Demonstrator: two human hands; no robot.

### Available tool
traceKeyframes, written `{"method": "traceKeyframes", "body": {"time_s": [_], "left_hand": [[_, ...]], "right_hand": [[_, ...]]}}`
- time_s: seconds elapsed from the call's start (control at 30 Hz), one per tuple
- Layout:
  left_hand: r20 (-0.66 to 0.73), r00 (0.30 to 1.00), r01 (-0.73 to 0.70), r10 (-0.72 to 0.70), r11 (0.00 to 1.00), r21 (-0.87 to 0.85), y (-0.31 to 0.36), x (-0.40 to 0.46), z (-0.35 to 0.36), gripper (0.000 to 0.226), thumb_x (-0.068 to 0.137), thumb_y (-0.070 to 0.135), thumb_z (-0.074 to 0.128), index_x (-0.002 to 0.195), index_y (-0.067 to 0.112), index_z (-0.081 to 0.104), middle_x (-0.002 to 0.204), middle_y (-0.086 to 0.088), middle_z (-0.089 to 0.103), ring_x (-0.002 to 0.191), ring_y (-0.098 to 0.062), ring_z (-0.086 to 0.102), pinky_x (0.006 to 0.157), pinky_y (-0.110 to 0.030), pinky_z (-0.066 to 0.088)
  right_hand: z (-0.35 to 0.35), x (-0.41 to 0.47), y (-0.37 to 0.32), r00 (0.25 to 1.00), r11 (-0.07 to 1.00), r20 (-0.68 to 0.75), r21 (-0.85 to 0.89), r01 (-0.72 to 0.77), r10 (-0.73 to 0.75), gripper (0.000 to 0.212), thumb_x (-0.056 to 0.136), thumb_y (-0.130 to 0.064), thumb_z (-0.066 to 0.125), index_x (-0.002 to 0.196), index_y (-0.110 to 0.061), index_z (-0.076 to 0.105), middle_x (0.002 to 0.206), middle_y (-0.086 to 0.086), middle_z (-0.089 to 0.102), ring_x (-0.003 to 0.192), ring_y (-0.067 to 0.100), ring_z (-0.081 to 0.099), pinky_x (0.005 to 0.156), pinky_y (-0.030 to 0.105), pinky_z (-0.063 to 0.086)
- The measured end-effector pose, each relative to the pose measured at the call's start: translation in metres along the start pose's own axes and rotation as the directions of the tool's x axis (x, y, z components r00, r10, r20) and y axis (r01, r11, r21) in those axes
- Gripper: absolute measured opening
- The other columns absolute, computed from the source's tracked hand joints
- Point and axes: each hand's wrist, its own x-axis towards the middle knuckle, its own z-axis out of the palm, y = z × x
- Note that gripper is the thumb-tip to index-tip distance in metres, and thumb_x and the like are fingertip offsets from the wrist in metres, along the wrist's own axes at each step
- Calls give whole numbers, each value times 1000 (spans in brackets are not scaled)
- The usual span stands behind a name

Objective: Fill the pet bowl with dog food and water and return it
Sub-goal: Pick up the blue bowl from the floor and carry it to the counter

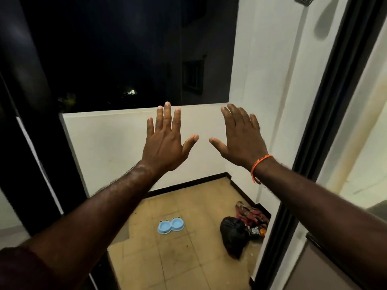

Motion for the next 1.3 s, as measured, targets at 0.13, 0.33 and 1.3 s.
{"method": "traceKeyframes", "body": {"time_s": [0.13, 0.33, 1.3], "left_hand": [[53, 996, 64, -66, 997, 38, -9, 12, 50, 96, 94, 80, 13, 166, 16, 4, 174, -14, -6, 160, -33, -7, 128, -59, 7], [125, 978, 162, -170, 984, 67, -19, 35, 121, 94, 97, 77, 16, 166, 16, -2, 173, -13, -14, 160, -31, -13, 129, -57, 3], [592, 716, 349, -370, 924, 156, -217, 85, 530, 89, 100, 70, 27, 163, 9, 19, 173, -17, 8, 160, -34, 10, 125, -53, 21]], "right_hand": [[61, 23, 12, 999, 997, 30, 69, 37, -40, 88, 92, -69, 47, 157, -14, 25, 164, 13, 27, 150, 36, 28, 119, 60, 26], [151, 54, 42, 988, 981, 89, 161, 107, -122, 86, 92, -67, 47, 156, -14, 26, 164, 13, 28, 149, 35, 30, 118, 60, 28], [650, 148, 28, 787, 937, 586, 348, -27, -195, 92, 88, -62, 59, 157, -11, 26, 164, 13, 29, 149, 32, 31, 115, 50, 35]]}}
